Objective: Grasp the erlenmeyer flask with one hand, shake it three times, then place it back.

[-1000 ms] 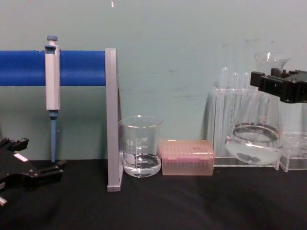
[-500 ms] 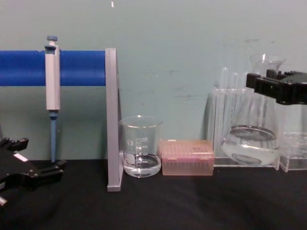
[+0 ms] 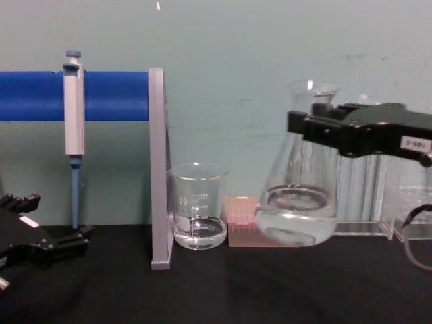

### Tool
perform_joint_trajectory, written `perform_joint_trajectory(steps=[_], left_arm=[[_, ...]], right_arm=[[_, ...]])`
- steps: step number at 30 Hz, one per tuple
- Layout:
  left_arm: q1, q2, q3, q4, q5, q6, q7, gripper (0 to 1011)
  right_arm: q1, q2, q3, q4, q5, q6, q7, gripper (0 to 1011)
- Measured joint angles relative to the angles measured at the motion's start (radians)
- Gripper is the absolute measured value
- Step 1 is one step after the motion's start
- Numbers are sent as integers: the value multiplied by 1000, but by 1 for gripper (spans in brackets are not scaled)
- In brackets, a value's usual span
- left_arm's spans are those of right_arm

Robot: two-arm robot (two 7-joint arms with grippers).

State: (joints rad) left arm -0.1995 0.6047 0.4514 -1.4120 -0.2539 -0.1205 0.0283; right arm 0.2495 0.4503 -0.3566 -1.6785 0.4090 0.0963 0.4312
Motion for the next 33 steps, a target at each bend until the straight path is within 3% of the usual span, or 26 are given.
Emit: perform_joint_trajectory(steps=[9,17,23,27,33], left_arm=[[0,0,0,0,0,0,0,1001],[0,0,0,0,0,0,0,1001],[0,0,0,0,0,0,0,1001],[0,0,0,0,0,0,0,1001],[0,0,0,0,0,0,0,1001]], right_arm=[[51,4,-73,28,13,-15,75,449],[53,6,-91,28,13,-31,60,449],[35,6,-77,16,6,-41,22,449],[10,8,-48,1,1,-44,-19,449],[-47,7,25,-29,-19,-39,-118,449]])
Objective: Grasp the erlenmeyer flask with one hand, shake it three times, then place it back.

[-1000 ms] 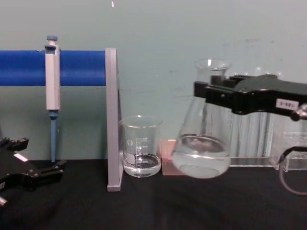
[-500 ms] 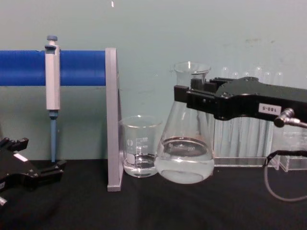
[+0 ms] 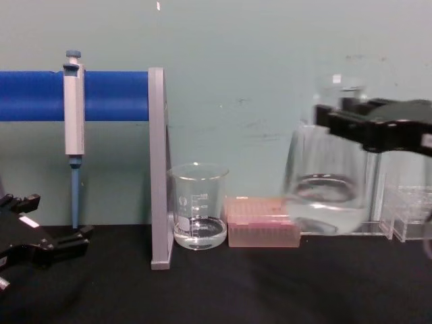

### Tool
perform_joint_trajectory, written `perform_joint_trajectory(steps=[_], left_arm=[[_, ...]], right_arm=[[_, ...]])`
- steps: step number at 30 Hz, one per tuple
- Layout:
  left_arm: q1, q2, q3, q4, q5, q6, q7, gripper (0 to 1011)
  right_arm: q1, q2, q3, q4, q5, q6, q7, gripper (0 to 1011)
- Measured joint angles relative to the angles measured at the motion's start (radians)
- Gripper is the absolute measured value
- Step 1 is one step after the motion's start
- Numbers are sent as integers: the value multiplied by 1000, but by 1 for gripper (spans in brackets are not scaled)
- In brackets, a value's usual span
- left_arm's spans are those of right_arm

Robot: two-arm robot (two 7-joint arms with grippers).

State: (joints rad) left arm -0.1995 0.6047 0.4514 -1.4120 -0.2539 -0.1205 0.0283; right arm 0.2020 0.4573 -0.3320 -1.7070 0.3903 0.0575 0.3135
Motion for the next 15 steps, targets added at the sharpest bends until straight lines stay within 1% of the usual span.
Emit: perform_joint_trajectory(steps=[2,3,5,6,9,10,11,12,15], left_arm=[[0,0,0,0,0,0,0,1001],[0,0,0,0,0,0,0,1001],[0,0,0,0,0,0,0,1001],[0,0,0,0,0,0,0,1001],[0,0,0,0,0,0,0,1001],[0,0,0,0,0,0,0,1001],[0,0,0,0,0,0,0,1001],[0,0,0,0,0,0,0,1001],[0,0,0,0,0,0,0,1001]], right_arm=[[-17,-2,21,-9,-9,3,-31,449],[-35,-3,44,-18,-18,7,-61,449],[-54,-6,68,-27,-28,12,-95,449],[-69,-8,89,-34,-37,16,-125,449],[-89,-12,119,-44,-48,24,-163,449],[-105,-15,140,-53,-56,31,-191,449],[-111,-16,148,-56,-60,34,-202,449],[-123,-20,165,-63,-67,41,-222,449],[-138,-25,186,-70,-74,49,-245,449]])
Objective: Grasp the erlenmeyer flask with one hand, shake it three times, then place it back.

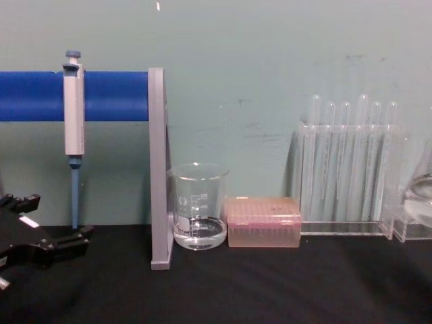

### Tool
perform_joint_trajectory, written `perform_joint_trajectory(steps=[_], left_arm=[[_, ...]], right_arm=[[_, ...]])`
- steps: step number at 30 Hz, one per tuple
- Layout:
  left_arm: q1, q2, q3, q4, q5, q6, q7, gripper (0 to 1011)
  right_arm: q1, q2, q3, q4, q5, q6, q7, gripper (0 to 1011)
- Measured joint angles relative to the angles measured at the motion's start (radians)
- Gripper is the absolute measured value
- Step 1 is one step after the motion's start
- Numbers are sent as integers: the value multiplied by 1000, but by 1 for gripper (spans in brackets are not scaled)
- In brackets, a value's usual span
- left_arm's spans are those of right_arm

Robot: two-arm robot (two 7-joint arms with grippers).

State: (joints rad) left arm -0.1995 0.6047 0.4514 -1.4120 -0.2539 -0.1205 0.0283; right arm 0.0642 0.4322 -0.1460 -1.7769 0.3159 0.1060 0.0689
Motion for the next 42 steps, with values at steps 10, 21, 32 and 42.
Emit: perform_joint_trajectory(steps=[10,21,32,42], left_arm=[[0,0,0,0,0,0,0,1001],[0,0,0,0,0,0,0,1001],[0,0,0,0,0,0,0,1001],[0,0,0,0,0,0,0,1001]], right_arm=[[-8,-18,21,-1,-16,11,13,449],[58,-27,-52,37,0,-6,194,449],[153,-15,-168,85,51,-23,373,449],[193,3,-223,106,75,-35,416,449]])
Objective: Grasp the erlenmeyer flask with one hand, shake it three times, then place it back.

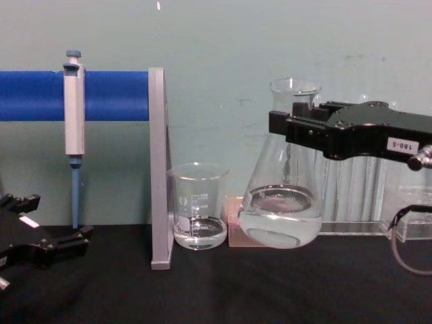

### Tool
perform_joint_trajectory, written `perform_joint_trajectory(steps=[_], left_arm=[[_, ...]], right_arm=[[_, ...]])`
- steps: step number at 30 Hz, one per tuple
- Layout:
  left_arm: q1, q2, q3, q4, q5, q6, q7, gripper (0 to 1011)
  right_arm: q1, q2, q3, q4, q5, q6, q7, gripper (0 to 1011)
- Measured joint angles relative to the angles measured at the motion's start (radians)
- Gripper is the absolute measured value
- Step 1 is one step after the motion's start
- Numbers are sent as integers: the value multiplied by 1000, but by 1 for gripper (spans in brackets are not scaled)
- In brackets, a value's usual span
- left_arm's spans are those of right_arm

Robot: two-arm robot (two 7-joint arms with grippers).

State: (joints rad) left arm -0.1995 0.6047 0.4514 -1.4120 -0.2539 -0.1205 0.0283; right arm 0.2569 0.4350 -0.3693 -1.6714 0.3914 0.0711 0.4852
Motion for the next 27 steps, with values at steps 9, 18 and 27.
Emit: perform_joint_trajectory(steps=[9,18,27], left_arm=[[0,0,0,0,0,0,0,1001],[0,0,0,0,0,0,0,1001],[0,0,0,0,0,0,0,1001]], right_arm=[[-20,13,18,-15,-11,-4,-83,449],[-94,3,112,-46,-52,18,-227,449],[-160,-23,203,-75,-81,43,-339,449]])
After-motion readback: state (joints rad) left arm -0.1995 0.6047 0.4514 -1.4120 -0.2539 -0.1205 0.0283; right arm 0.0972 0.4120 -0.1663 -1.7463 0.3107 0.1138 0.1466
